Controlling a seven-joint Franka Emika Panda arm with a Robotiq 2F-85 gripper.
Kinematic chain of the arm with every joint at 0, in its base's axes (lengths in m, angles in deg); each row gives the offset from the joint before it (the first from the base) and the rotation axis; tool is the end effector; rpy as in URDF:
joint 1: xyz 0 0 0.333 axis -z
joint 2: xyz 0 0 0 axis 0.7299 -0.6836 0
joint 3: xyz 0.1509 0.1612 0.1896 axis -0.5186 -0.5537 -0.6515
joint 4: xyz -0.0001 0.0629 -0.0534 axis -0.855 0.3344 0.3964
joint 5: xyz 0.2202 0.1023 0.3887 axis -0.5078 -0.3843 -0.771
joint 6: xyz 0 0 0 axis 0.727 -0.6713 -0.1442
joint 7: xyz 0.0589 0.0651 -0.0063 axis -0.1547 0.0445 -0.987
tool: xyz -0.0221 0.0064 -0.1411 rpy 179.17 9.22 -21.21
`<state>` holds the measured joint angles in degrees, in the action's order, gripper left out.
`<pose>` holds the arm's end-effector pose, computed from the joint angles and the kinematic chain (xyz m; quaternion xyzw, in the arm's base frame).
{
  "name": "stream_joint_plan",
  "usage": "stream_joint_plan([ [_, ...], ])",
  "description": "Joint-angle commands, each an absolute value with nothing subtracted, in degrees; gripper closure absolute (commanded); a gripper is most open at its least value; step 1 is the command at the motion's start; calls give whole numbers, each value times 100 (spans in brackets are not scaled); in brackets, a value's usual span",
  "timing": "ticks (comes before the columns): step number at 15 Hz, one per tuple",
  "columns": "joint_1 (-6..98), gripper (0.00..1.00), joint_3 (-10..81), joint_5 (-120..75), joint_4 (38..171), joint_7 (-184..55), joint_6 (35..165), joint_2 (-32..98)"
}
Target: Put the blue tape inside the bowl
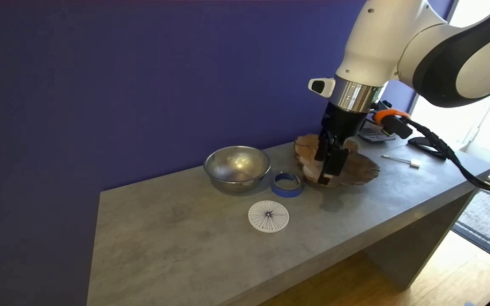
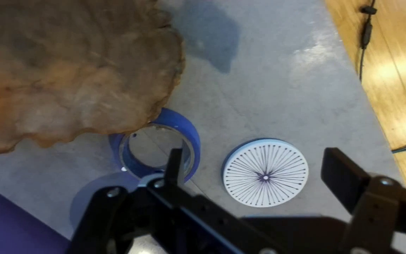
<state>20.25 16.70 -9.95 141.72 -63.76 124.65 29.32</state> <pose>0.4276 0.4030 0.1107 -0.9055 -0.4139 -0.0912 0.0219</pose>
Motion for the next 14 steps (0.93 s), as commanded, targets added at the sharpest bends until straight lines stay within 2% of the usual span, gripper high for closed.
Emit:
stream_joint_plan([
  [1,1709,0,2103,-316,13643,-6303,12471,2398],
  [2,1695,0,2075,-343,13475,-6372,12334,2237],
  [3,1864,0,1969,-563,13878,-6410,12443,2622],
  [14,1774,0,1984,-498,13314,-6647,12562,1865],
])
